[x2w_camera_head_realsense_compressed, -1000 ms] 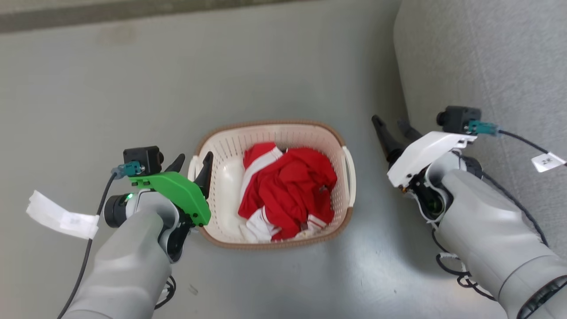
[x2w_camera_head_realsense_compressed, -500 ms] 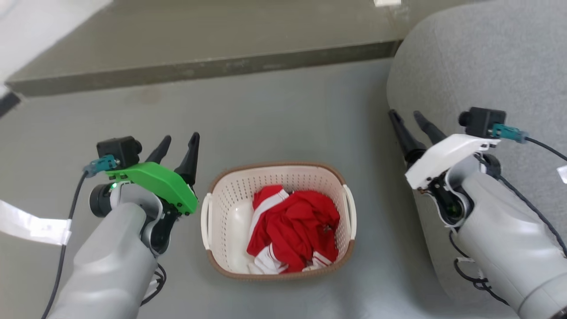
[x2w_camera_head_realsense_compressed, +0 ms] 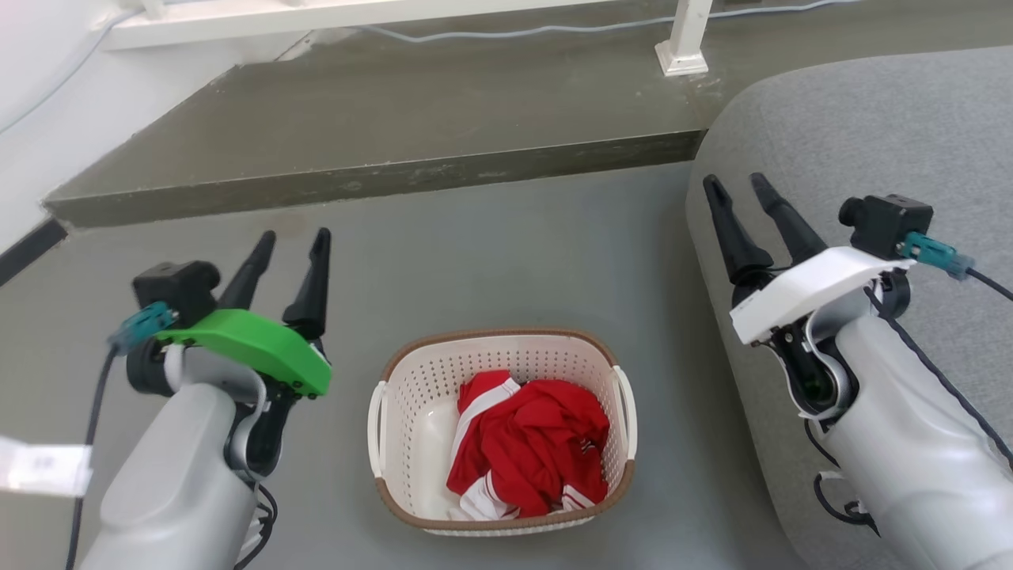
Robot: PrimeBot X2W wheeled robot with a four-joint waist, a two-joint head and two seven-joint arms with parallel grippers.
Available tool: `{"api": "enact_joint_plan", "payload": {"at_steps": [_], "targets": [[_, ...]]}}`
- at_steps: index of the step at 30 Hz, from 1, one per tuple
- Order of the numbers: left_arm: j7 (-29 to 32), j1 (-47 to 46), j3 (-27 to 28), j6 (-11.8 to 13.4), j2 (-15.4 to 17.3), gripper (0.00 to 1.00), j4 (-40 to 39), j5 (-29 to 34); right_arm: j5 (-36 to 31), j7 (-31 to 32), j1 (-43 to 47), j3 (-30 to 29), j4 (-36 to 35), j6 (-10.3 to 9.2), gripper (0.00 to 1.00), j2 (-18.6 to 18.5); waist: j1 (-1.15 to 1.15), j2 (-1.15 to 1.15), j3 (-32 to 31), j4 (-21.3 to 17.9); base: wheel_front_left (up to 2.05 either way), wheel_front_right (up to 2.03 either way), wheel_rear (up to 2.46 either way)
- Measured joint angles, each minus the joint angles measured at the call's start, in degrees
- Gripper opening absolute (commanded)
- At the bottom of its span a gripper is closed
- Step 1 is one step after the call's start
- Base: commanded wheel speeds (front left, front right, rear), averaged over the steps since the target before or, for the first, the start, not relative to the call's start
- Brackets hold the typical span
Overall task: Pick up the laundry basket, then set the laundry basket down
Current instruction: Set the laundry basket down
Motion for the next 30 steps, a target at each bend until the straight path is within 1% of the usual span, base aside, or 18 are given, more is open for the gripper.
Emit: {"api": "enact_joint_plan", "payload": {"at_steps": [5, 7, 8, 12, 13, 18, 21, 30], "targets": [[-0.1, 4.4, 5.2, 1.4, 0.2, 1.0, -5.9, 2.2, -4.4, -0.1, 3.7, -3.9, -5.9, -1.36, 1.0, -0.1, 0.0, 0.0, -0.8, -0.5, 0.0, 0.0, 0.0], [-0.1, 6.4, 6.6, 2.0, 0.3, 1.0, -7.9, 3.5, -5.5, -0.1, 5.4, -5.3, -7.7, -1.53, 1.0, -0.1, 0.0, 0.0, -1.0, -0.6, 0.0, 0.0, 0.0], [-0.1, 7.3, 7.0, 2.0, 0.3, 1.0, -8.9, 3.9, -6.0, -0.1, 6.2, -5.7, -8.4, -1.91, 1.0, -0.2, 0.0, 0.0, -1.1, -0.7, 0.0, 0.0, 0.0], [-0.1, 10.5, 8.7, 2.6, 0.2, 1.0, -11.8, 6.1, -8.5, -0.1, 9.4, -7.0, -11.0, -2.0, 1.0, 0.1, 0.0, 0.0, -1.3, -0.6, 0.0, 0.0, 0.0], [-0.1, 11.1, 9.1, 2.8, 0.1, 1.0, -12.7, 7.0, -9.0, -0.1, 10.0, -7.2, -11.6, -2.4, 1.0, 0.2, 0.0, 0.0, -1.3, -0.6, 0.0, 0.0, 0.0], [-0.2, 13.5, 10.2, 3.2, -0.1, 1.0, -16.3, 10.4, -11.3, -0.1, 12.5, -8.6, -13.8, -2.49, 1.0, 0.5, 0.0, 0.0, -1.5, -0.4, 0.0, 0.0, 0.0], [-0.2, 15.3, 10.9, 3.3, -0.4, 1.0, -17.7, 11.1, -12.1, -0.1, 13.7, -9.3, -14.9, -3.0, 1.0, 0.9, 0.0, 0.0, -1.6, -0.3, 0.0, 0.0, 0.0], [-0.1, 19.1, 12.3, 3.3, -1.5, 1.0, -20.7, 14.1, -14.3, -0.1, 16.9, -10.5, -17.0, -2.98, 1.0, 2.2, 0.0, 0.0, -1.8, -0.2, 0.0, 0.0, 0.0]]}}
